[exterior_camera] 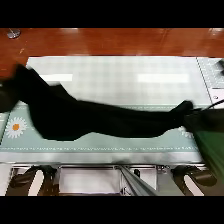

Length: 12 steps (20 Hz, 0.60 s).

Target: Fold the shirts.

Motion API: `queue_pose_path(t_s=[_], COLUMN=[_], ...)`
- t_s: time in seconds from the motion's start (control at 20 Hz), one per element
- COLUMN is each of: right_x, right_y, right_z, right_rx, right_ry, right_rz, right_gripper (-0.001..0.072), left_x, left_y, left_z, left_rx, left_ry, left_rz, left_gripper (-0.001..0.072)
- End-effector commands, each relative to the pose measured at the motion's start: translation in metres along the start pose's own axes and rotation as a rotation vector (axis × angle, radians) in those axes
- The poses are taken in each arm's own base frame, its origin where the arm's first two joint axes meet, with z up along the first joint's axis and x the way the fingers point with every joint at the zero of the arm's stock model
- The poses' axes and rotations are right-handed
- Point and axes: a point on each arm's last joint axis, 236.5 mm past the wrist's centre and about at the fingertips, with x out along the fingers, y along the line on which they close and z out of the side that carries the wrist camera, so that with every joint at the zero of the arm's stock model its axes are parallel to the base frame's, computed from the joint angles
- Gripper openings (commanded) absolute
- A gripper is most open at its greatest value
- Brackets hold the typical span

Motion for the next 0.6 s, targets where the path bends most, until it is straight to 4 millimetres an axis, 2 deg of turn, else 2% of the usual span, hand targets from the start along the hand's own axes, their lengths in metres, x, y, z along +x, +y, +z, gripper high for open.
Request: queue_pose_path(t_s=[0.0,0.05,0.15,0.3,0.4,0.45,0.5,0.55], right_x=[0.087,0.104,0.131,0.171,0.192,0.2,0.202,0.197], right_y=[-0.04,-0.053,-0.074,-0.099,-0.107,-0.108,-0.107,-0.106], right_z=[-0.027,-0.022,0.0,0.035,0.055,0.068,0.081,0.094], right_rx=[0.17,0.192,0.213,0.257,0.276,0.281,0.285,0.277], right_ry=[0.05,0.052,0.034,0.055,0.098,0.114,0.135,0.153], right_rz=[0.006,-0.019,-0.052,-0.088,-0.089,-0.081,-0.062,-0.045], right_gripper=[0.0038,0.0038,0.0038,0.0039,0.0057,0.0262,0.0593,0.0626], left_x=[0.072,0.089,0.117,0.155,0.177,0.185,0.19,0.189], left_y=[0.037,0.05,0.068,0.086,0.089,0.089,0.086,0.085], left_z=[-0.083,-0.094,-0.099,-0.089,-0.079,-0.071,-0.063,-0.055], left_rx=[-0.192,-0.229,-0.276,-0.343,-0.415,-0.434,-0.429,-0.41], left_ry=[0.151,0.162,0.166,0.163,0.177,0.192,0.218,0.248], left_rz=[-0.02,-0.002,0.028,0.051,0.026,0.011,-0.007,-0.022], left_gripper=[0.003,0.0029,0.003,0.003,0.0035,0.0155,0.0529,0.0701])
